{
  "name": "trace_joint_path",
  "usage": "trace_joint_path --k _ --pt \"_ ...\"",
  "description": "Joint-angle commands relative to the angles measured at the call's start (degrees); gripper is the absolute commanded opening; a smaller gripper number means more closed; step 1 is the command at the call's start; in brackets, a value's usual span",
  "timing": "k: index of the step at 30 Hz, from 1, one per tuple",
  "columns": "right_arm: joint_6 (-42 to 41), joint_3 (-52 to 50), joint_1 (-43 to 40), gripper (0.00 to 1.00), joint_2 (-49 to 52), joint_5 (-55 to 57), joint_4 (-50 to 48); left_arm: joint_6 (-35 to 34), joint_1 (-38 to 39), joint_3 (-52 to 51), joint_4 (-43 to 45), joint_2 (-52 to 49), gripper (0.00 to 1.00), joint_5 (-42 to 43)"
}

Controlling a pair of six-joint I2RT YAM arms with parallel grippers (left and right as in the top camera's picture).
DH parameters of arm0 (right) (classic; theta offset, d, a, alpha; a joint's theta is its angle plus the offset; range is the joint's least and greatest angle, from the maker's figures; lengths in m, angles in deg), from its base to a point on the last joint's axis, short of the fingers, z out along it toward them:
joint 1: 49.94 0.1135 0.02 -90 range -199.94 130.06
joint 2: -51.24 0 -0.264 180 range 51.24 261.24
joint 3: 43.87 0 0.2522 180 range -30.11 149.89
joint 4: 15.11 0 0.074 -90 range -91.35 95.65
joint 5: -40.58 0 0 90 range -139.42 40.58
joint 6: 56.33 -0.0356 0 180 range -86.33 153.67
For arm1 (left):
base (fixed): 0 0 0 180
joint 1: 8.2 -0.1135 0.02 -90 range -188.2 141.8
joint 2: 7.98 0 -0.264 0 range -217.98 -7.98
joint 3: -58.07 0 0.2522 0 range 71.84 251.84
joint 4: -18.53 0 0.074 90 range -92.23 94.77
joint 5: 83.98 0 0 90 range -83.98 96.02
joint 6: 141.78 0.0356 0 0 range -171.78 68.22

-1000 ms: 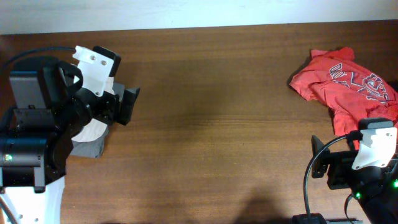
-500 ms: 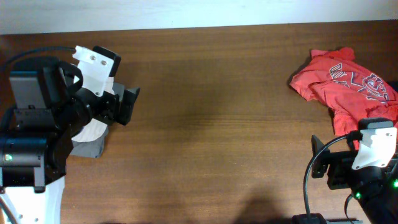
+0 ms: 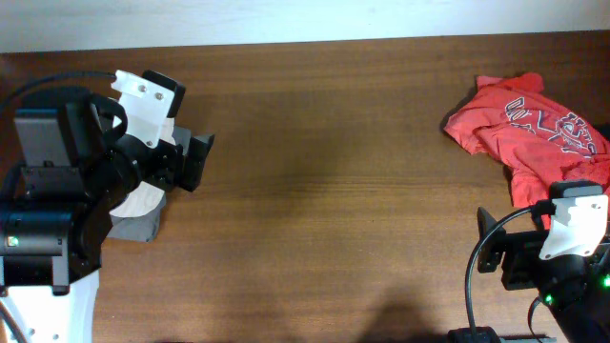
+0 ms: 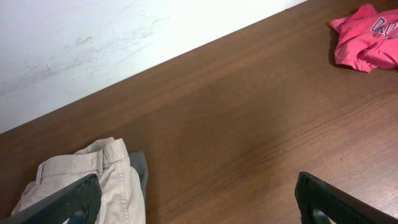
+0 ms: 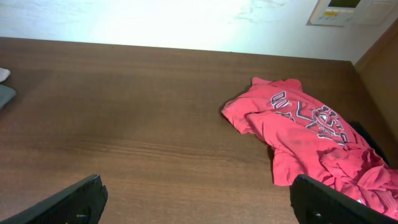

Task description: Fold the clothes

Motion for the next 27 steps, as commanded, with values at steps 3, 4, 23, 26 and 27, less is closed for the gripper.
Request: trace_joint_path --k 3,4,23,26,27 --pt "0.0 -0.2 -0.1 0.99 0.2 -0.5 0.3 0.9 0.1 0.3 0.1 0.0 0.99 0.3" --pt "0.0 -0.2 -0.1 0.99 0.2 -0.5 0.3 0.9 0.1 0.3 0.1 0.0 0.99 0.3" --pt "0.1 -25.5 -0.1 0.99 -12.1 2.5 -16.9 0.9 0.1 0.3 0.1 0.0 0.99 0.3" --pt "-0.1 -31.9 -0.1 0.99 -15.7 2.2 -17.2 0.9 0.1 0.3 0.1 0.0 0.99 0.3" --pt "-0.3 -33.7 -0.1 0.99 -16.8 2.0 -17.2 0.9 0.1 0.3 0.1 0.0 0.99 0.3"
